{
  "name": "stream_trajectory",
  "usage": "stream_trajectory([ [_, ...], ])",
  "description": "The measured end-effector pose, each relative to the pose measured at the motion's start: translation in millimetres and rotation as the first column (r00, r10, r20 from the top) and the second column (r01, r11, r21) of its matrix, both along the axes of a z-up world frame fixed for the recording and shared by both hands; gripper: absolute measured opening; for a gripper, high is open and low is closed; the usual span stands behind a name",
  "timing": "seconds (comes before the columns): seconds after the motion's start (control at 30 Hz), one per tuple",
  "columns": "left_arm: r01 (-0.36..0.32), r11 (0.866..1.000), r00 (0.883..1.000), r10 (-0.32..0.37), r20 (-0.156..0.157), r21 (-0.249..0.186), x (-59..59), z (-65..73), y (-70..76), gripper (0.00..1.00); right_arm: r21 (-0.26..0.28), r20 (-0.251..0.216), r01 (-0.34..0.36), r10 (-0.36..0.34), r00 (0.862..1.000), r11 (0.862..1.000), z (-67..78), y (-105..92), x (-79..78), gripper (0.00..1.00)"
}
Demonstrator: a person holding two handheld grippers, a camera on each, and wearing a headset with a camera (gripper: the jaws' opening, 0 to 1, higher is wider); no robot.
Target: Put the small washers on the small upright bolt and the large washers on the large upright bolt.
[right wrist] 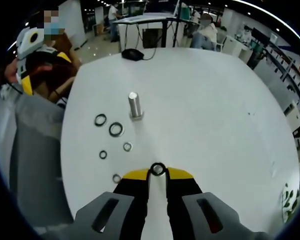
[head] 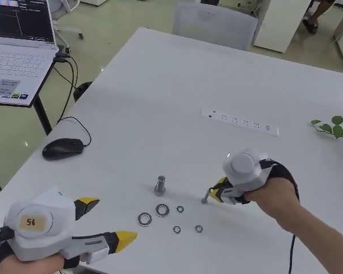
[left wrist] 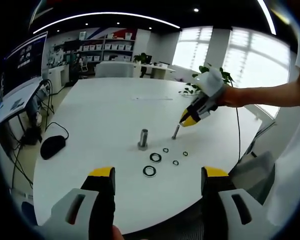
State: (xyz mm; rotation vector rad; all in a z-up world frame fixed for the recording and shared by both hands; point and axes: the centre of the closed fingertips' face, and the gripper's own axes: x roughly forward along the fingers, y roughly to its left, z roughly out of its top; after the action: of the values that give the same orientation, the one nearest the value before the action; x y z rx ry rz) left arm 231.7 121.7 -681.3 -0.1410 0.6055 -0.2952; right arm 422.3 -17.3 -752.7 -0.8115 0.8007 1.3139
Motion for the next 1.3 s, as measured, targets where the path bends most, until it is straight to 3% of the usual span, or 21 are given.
stream_trajectory([
  [0.93,-0.005,1.000,1.000,0.005,0.000,-0.002,0.2,0.3,3.4,0.70,-0.083,0.019,-0.059,0.061,0.998,0.995,-13.2,1.3,3.1,0.14],
  [1.3,-0.009,1.000,1.000,0.009,-0.003,-0.003,-0.4,-0.7,4.3,0.70,-0.088,0.011,-0.066,0.067,0.998,0.994,-15.3,2.6,3.3,0.14],
])
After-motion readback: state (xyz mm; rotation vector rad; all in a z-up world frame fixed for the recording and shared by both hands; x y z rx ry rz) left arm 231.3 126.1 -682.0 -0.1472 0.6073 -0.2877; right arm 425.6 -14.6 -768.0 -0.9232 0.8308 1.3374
